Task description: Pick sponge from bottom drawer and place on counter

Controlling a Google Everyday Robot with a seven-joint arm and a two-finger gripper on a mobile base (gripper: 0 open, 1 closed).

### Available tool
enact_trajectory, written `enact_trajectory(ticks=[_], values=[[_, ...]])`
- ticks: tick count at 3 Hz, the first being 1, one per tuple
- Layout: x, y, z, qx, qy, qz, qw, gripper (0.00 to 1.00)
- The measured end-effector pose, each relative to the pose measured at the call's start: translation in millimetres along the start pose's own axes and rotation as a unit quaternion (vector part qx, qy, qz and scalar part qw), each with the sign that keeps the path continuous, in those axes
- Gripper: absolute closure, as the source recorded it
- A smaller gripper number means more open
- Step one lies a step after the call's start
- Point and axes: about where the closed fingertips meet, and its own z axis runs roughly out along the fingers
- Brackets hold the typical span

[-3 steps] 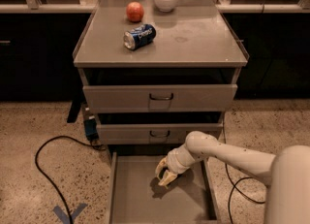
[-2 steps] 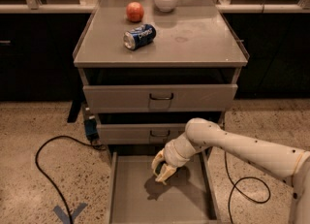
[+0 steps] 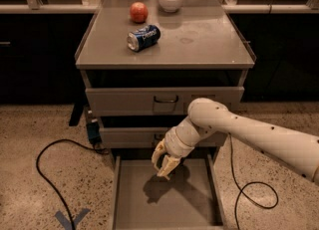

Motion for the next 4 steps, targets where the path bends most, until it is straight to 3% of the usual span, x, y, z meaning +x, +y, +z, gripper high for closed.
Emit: enact_trajectory(ticks=[1,2,3,4], values=[[-16.5,-17.4,-47.9,0.024,0.010,-0.012,0.9996,1.00],[-54.5,-45.1,-142.2,0.068,0.011,-0.038,0.9969,1.00],[-90.4,-70.7,-225.2,0.102,0.015,-0.061,0.9928,1.00],[-134.1,-97.3,-306.0,0.145,0.010,-0.096,0.9847,1.00]])
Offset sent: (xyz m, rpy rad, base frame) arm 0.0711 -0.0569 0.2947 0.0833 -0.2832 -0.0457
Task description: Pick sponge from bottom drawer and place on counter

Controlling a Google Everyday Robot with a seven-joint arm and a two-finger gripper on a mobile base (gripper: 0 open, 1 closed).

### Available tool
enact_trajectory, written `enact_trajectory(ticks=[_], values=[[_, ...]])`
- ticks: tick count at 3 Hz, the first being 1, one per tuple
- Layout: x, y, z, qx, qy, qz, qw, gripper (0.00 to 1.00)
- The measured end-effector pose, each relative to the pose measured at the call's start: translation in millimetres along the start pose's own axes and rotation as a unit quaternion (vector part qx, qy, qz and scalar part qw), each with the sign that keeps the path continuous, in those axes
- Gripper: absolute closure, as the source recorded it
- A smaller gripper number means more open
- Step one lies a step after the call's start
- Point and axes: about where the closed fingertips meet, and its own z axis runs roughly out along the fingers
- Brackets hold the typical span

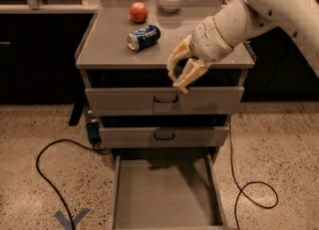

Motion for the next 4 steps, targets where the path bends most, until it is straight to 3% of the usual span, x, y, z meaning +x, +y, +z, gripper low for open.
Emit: enact_trajectory(ticks=[2,3,4], values=[[7.2,-7.8,3.1,0.006,0.006,0.001,1.0000,1.00],[36.6,-41.5,15.0,0.016,0.028,-0.016,0.9993,1.00],[75.7,-80.0,52.3,-0.004,0.045,-0.024,0.9987,1.00]])
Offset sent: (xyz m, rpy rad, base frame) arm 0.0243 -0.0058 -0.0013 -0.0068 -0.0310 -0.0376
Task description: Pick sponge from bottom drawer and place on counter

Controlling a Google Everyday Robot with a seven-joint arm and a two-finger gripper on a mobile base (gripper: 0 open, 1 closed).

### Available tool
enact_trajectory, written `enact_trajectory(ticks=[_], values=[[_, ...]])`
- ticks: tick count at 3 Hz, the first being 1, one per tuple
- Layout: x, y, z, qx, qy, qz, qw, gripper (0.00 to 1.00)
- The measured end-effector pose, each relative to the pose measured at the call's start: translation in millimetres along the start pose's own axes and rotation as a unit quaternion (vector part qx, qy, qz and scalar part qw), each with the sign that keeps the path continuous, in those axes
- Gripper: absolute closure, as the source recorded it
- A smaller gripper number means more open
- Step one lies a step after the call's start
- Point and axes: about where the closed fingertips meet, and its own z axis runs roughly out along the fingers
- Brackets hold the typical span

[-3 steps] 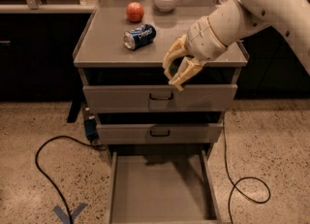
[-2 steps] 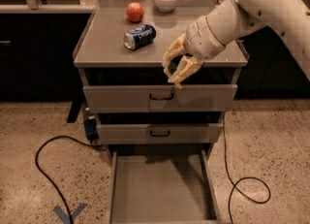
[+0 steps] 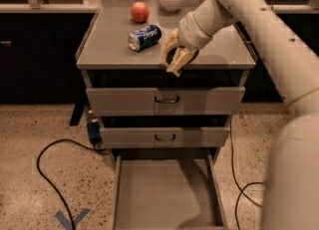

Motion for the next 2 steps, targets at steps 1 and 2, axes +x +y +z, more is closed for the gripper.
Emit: enact_trajectory(ticks=[1,2], values=[[24.2,-12.5,41.1,-0.032,0.015,-0.001,0.9994,1.00],[24.2,-12.5,41.1,-0.032,0.015,-0.001,0.9994,1.00]])
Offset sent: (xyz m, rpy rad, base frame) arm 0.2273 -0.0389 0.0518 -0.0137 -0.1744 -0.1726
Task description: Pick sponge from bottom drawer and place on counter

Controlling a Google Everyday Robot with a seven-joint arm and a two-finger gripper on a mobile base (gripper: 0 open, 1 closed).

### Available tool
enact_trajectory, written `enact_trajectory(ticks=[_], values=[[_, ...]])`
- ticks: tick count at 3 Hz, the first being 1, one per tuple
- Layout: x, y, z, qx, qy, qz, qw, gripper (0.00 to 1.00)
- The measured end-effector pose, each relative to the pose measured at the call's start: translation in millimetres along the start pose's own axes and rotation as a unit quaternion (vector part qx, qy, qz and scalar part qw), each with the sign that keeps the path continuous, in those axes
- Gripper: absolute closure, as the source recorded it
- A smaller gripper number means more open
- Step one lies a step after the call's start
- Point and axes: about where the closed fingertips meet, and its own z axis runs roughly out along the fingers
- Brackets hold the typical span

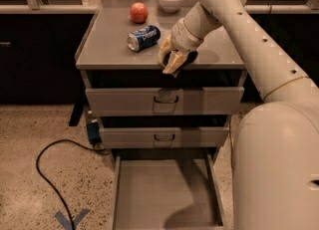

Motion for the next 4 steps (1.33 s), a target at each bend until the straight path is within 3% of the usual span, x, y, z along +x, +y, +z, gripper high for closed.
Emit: enact_trajectory(ticks=[1,2,3,4], values=[[-1.6,-2.9,-6.7,0.004,0.003,-0.003,1.0000,1.00],[-22.9,-17.9,-42.3,0.013,-0.008,-0.032,0.9994,1.00],[-32.4,-42.2,-83.0,0.048,-0.019,-0.046,0.9976,1.00],[-36.6,-68.6,-116.6,0.099,-0.015,-0.060,0.9932,1.00]])
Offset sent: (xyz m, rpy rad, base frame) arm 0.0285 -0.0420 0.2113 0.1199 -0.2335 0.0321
